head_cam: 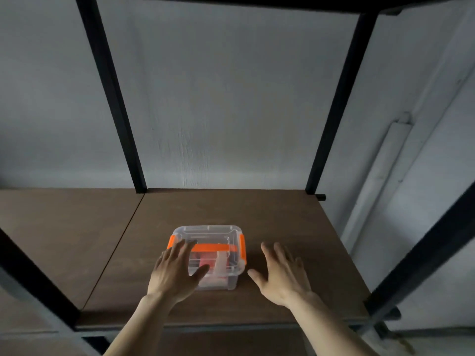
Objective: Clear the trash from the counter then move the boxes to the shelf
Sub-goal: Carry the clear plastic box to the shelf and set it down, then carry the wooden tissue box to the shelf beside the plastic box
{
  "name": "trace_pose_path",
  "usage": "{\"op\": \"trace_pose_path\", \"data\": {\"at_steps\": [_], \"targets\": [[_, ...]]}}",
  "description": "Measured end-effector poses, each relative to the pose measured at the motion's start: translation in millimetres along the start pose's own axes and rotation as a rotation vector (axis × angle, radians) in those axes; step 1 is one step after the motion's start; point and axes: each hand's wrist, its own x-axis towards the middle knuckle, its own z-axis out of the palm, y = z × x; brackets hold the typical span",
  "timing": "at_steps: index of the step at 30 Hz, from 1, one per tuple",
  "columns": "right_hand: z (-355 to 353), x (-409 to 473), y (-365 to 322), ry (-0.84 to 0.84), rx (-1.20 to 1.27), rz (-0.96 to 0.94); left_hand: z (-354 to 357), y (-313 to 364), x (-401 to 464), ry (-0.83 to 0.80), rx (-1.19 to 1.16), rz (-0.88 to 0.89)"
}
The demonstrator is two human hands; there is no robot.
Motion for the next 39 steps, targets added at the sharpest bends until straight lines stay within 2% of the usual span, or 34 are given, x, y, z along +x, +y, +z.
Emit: {"op": "trace_pose_path", "data": {"at_steps": [5, 11, 19, 25, 30, 33, 39], "targets": [[-23, -46, 31, 0.02, -0.078, -0.04, -8, 57, -23, -0.051, 0.154, 0.164], [-42, -120, 88, 0.001, -0.002, -0.038, -11, 137, -83, -0.053, 0.168, 0.236], [-48, -238, 163, -0.011, 0.095, 0.079, 6, 226, -162, -0.169, 0.289, 0.343], [-77, -335, 240, 0.04, 0.17, 0.341, 21, 327, -189, -0.261, 0.261, 0.597], [-93, -443, 292, 0.118, 0.238, 0.656, 40, 415, -217, -0.378, 0.151, 0.882], [-87, -516, 310, 0.139, 0.217, 0.845, 64, 463, -248, -0.484, 0.09, 0.993], [-72, -668, 310, 0.153, 0.275, 1.203, 113, 545, -356, -0.602, 0.125, 1.271]]}}
